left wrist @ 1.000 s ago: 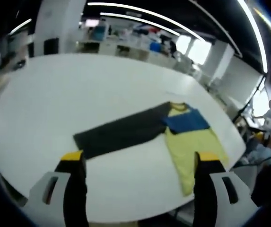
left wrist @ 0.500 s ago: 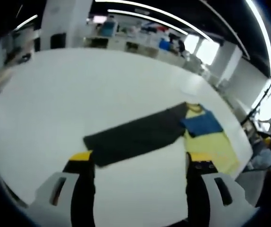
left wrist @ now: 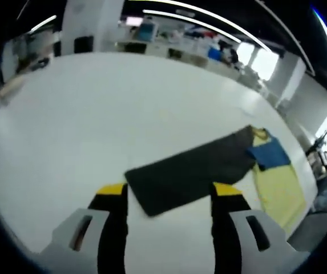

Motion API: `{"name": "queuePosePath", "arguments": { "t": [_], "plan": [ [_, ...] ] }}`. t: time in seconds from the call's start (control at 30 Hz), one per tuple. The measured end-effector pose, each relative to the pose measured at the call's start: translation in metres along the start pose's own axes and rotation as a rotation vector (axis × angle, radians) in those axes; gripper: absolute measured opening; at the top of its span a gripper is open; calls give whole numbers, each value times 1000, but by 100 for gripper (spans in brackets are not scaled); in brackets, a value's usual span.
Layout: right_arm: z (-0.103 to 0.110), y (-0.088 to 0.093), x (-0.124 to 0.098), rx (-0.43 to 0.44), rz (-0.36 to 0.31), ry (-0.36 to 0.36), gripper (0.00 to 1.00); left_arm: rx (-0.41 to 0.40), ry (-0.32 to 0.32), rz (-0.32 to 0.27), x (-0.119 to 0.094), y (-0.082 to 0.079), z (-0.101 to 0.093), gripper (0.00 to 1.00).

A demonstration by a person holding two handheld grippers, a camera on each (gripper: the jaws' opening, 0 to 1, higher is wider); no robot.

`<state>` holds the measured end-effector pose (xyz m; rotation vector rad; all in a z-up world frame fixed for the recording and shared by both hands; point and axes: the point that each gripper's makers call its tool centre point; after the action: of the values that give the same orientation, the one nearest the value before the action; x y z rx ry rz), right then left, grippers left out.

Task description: Fold the garment on the visible template until the final outline fits inside the template.

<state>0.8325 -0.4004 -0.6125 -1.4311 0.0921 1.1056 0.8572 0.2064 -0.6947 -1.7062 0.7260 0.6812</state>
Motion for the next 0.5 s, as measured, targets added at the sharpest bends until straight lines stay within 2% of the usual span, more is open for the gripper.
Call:
{"name": "queuePosePath", "arguments": {
  "t": [0.17,0.37,0.5],
  "plan": [
    [-2,-1,1,19,-10,11,100,35,-27,27,13,1,13,50],
    [-1,7,5,29,18,15,98,64,-59,48,23,4,27,38],
    [3,8,9,28,35,9,98,57,-71,64,32,7,34,38]
  ]
}}
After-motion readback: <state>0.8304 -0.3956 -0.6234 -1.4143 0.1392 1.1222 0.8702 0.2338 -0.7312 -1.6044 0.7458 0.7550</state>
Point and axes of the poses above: the point that each gripper's makers call its tool centre point, and the gripper's own axes: x roughly forward along the fingers, z roughly to its left, y roughly out of its underside, and after that the axes turned 7 degrees about z, right-handed
